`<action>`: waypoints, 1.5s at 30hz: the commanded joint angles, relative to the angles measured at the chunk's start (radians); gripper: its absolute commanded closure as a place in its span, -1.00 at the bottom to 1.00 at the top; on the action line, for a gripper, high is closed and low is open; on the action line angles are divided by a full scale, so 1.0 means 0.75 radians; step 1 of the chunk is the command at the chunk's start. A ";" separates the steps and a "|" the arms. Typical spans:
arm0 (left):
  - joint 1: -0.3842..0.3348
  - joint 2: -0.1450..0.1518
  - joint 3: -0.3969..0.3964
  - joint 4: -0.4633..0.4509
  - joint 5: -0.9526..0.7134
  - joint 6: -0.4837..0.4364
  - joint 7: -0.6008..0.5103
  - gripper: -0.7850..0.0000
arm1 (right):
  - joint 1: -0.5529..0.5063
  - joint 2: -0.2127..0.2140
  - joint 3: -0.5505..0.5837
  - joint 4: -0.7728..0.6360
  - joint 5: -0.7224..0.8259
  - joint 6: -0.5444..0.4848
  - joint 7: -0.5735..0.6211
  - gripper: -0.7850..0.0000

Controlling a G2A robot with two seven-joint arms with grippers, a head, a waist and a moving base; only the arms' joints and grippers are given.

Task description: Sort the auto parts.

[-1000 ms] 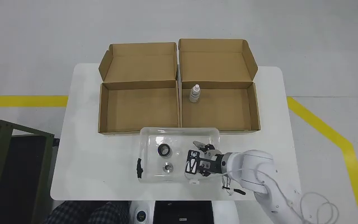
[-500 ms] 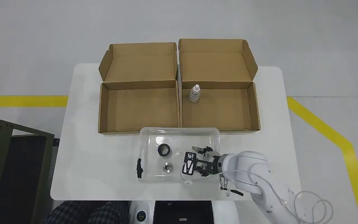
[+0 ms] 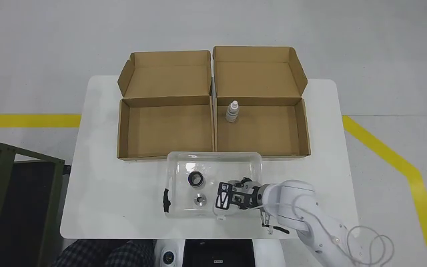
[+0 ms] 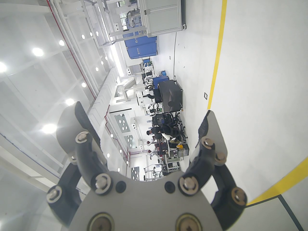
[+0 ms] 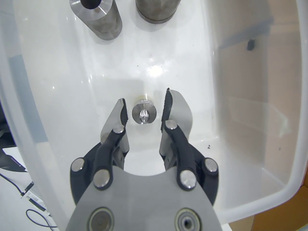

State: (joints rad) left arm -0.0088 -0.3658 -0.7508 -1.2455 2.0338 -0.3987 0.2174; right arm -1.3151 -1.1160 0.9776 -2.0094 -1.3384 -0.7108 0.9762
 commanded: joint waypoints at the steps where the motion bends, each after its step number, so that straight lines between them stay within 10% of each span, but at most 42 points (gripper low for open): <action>1: 0.000 0.000 0.000 0.000 0.000 0.000 0.000 -1.00 | 0.004 0.001 -0.003 0.001 0.003 0.001 0.003 1.00; 14: 0.000 0.000 0.000 0.000 0.000 0.000 0.000 -1.00 | 0.000 0.019 0.084 -0.041 0.119 -0.014 -0.144 1.00; 45: 0.000 0.000 0.000 0.000 0.000 0.000 0.000 -1.00 | -0.014 0.046 0.343 0.116 0.299 -0.119 -1.095 1.00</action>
State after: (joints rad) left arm -0.0088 -0.3658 -0.7508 -1.2455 2.0338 -0.3987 0.2174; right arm -1.3282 -1.0814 1.2349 -1.9296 -1.1143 -0.8011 0.1690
